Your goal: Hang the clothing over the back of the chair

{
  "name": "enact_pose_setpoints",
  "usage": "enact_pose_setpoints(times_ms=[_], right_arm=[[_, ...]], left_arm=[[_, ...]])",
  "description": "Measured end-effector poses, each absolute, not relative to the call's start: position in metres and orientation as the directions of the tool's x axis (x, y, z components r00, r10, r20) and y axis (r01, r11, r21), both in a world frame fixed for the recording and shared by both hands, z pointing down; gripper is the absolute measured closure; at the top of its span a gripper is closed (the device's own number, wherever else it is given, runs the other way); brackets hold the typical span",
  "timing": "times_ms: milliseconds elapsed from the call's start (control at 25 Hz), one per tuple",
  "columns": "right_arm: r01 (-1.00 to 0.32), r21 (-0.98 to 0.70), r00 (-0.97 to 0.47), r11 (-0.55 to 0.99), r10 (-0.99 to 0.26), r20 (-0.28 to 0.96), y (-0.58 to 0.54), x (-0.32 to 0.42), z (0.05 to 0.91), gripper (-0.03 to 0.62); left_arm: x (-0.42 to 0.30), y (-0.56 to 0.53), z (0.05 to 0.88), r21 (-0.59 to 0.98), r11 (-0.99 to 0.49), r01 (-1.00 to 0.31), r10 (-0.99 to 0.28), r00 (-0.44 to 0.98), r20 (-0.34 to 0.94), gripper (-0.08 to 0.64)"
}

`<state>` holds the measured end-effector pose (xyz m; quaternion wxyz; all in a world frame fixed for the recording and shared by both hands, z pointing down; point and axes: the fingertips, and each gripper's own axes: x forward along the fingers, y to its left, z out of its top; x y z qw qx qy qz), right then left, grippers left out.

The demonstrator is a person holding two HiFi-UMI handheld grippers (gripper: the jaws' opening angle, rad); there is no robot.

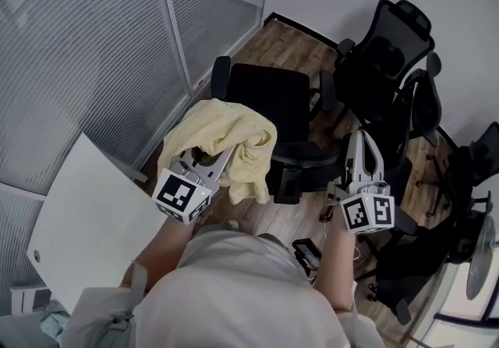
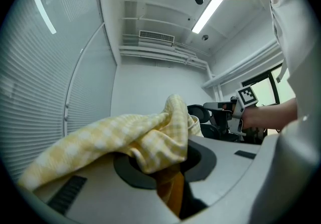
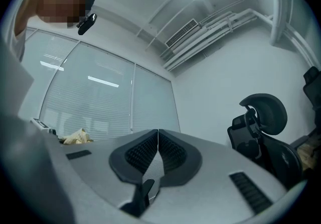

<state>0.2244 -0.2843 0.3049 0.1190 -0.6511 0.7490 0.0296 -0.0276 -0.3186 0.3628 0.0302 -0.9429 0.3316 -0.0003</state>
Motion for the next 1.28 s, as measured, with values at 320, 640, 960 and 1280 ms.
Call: enact_pose_setpoints(times_ms=[320, 640, 960, 1280], right_arm=[[-0.978, -0.106, -0.156, 0.181, -0.967, -0.203, -0.3, 0.225, 0.307, 0.571], [-0.963, -0.1, -0.225, 0.249, -0.953, -0.201, -0.315, 0.236, 0.295, 0.571], [-0.947, -0.114, -0.274, 0.301, -0.941, -0.2, -0.321, 0.238, 0.294, 0.571], [-0.938, -0.123, -0.3, 0.326, -0.935, -0.187, -0.324, 0.237, 0.307, 0.571]], left_arm=[[-0.02, -0.322, 0.365, -0.048, -0.799, -0.6, -0.599, 0.8, -0.023, 0.477], [-0.002, -0.314, 0.353, -0.069, -0.787, -0.613, -0.614, 0.789, -0.016, 0.477], [0.011, -0.308, 0.324, -0.083, -0.801, -0.593, -0.589, 0.805, -0.065, 0.477], [0.036, -0.301, 0.305, -0.117, -0.844, -0.523, -0.517, 0.852, -0.078, 0.477]])
